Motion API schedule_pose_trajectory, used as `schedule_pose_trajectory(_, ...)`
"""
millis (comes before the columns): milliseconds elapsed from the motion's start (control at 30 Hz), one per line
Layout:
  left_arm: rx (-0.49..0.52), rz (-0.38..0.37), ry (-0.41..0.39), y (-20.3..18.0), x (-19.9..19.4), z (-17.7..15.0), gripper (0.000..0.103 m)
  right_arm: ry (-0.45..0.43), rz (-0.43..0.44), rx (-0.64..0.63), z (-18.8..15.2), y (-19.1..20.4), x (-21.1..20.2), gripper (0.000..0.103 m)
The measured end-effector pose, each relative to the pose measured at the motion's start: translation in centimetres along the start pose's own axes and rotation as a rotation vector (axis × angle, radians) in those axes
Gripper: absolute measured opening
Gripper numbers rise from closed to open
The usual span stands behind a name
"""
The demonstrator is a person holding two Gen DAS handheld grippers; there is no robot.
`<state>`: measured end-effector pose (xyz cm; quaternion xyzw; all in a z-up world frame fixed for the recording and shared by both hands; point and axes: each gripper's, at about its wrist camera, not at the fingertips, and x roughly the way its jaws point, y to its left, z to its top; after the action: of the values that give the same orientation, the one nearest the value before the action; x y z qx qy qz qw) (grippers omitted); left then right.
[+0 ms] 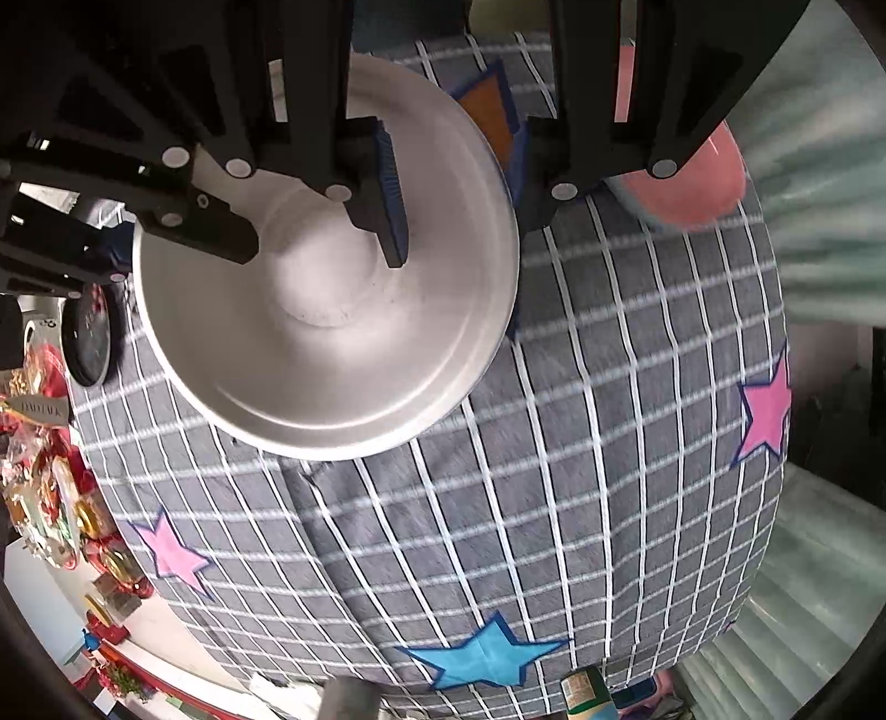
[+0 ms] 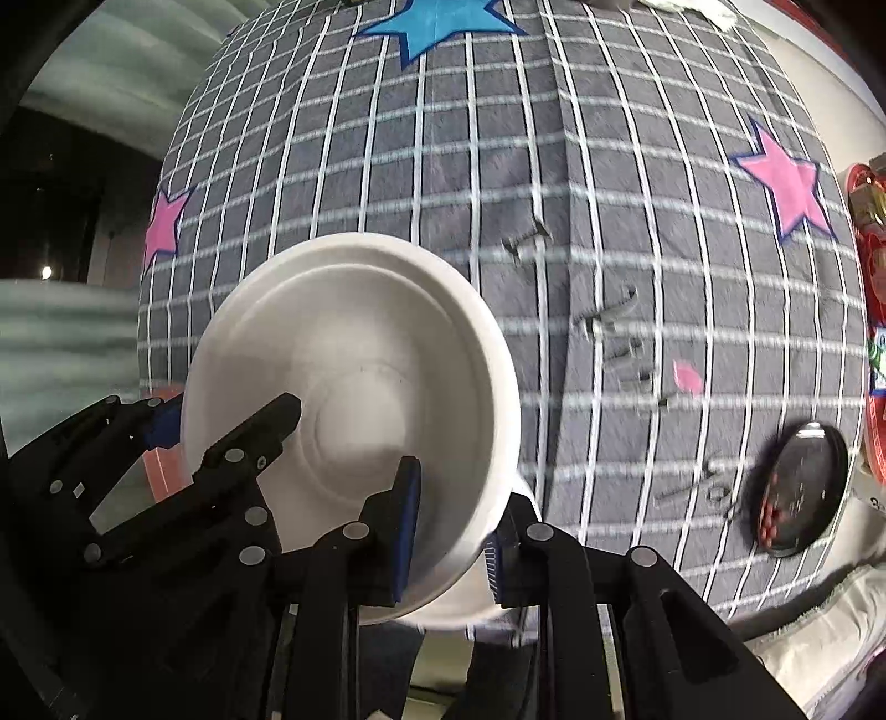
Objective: Organize plates and bowls
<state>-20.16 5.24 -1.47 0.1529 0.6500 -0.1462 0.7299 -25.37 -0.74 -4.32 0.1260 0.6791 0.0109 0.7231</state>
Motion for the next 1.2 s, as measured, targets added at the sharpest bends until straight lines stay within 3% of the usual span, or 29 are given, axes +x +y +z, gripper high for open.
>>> schedule_pose_trajectory(267, 0.0, -0.002, 0.05, -2.3, 0.5, -4.6, 0.037, 0.041, 0.005, -0.024, -4.4, -1.8, 0.6, 0.024)
schedule_pose_trajectory(300, 0.002, 0.009, 0.054, -3.0, 0.6, -5.2, 0.04, 0.044, 0.005, -0.022, -4.7, -2.1, 0.5, 0.024)
schedule_pose_trajectory(400, -0.021, 0.058, 0.058, -3.8, 1.7, -7.3, 0.068, 0.058, 0.004, -0.021, -4.8, -2.8, 1.0, 0.024)
schedule_pose_trajectory(433, -0.036, 0.072, 0.054, -3.1, 2.1, -7.6, 0.07, 0.065, 0.005, -0.019, -4.9, -3.2, 1.0, 0.025)
schedule_pose_trajectory(467, -0.06, 0.086, 0.05, -1.7, 2.6, -8.0, 0.07, 0.068, 0.004, -0.016, -5.2, -3.8, 0.8, 0.038)
schedule_pose_trajectory(500, -0.081, 0.089, 0.05, -0.9, 2.2, -8.4, 0.072, 0.066, -0.004, -0.012, -5.2, -4.2, 0.6, 0.062)
schedule_pose_trajectory(533, -0.106, 0.085, 0.049, -0.1, 2.2, -8.7, 0.077, 0.058, -0.023, -0.005, -5.4, -4.8, 0.3, 0.075)
schedule_pose_trajectory(567, -0.141, 0.073, 0.041, 0.4, 1.9, -9.4, 0.08, 0.047, -0.029, 0.003, -5.5, -5.4, -0.1, 0.096)
schedule_pose_trajectory(600, -0.164, 0.07, 0.033, 0.3, 1.7, -9.9, 0.08, 0.035, -0.011, 0.013, -5.6, -6.1, -0.5, 0.102)
schedule_pose_trajectory(833, -0.213, 0.089, 0.008, -0.4, 0.9, -11.7, 0.08, 0.015, 0.018, -0.02, -7.0, -7.5, -1.5, 0.102)
schedule_pose_trajectory(967, -0.24, 0.092, 0.011, -3.5, -2.3, -14.1, 0.08, 0.008, 0.003, -0.076, -8.1, -6.8, -1.6, 0.102)
schedule_pose_trajectory(1200, -0.239, 0.109, -0.01, -3.4, -5.7, -15.7, 0.08, -0.013, 0.009, -0.088, -9.3, -6.0, -3.4, 0.102)
